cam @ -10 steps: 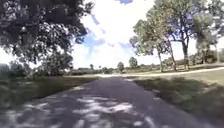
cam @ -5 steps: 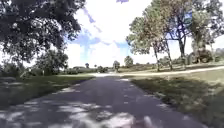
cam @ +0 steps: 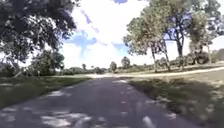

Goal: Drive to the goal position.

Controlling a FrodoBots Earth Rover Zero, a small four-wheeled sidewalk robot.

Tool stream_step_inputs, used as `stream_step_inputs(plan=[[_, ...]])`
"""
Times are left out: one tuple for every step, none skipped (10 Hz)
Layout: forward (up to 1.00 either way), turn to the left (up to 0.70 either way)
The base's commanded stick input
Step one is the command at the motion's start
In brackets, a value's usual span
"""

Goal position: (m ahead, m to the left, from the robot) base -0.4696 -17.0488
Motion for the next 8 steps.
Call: stream_step_inputs(plan=[[0.70,0.00],[0.70,0.00],[0.70,0.00],[0.70,0.00],[0.70,0.00],[0.70,0.00],[0.70,0.00],[0.70,0.00]])
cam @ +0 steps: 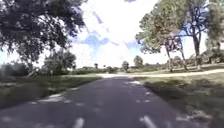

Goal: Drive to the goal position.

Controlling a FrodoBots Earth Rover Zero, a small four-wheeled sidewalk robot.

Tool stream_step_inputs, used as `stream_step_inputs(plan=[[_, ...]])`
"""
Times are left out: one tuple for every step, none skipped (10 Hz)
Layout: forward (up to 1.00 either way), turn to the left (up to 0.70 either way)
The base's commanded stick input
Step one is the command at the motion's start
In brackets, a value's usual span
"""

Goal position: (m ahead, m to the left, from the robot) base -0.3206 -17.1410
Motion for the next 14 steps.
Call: stream_step_inputs(plan=[[0.70,0.00],[0.70,0.00],[0.70,0.00],[0.70,0.13],[0.70,0.35],[0.70,0.35],[0.70,0.35],[0.70,0.35],[0.70,0.28],[0.70,0.00],[0.70,0.00],[0.70,0.00],[0.70,0.00],[0.70,0.00]])
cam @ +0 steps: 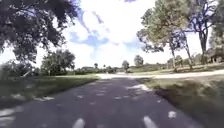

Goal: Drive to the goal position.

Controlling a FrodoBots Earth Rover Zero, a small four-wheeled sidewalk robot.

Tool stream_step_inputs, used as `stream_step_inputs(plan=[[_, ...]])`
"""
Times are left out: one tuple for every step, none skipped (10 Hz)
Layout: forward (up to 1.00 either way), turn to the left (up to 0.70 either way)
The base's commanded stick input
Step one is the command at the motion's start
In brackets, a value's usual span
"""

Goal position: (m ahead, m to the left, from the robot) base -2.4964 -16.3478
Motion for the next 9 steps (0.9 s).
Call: stream_step_inputs(plan=[[0.70,0.00],[0.70,0.20],[0.70,0.28],[0.70,0.12],[0.70,0.00],[0.70,0.00],[0.70,0.00],[0.70,0.00],[0.70,0.00]])
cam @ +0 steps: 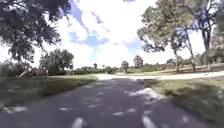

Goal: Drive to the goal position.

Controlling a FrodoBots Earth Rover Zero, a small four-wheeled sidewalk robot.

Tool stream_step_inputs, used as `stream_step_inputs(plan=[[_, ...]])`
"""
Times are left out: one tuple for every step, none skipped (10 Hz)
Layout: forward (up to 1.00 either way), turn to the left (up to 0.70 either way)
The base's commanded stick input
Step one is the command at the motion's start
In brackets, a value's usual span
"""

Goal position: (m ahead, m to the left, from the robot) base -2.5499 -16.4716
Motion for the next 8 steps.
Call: stream_step_inputs(plan=[[0.70,0.00],[0.70,0.00],[0.70,0.00],[0.70,0.00],[0.70,0.00],[0.70,0.00],[0.70,0.00],[0.70,0.00]])
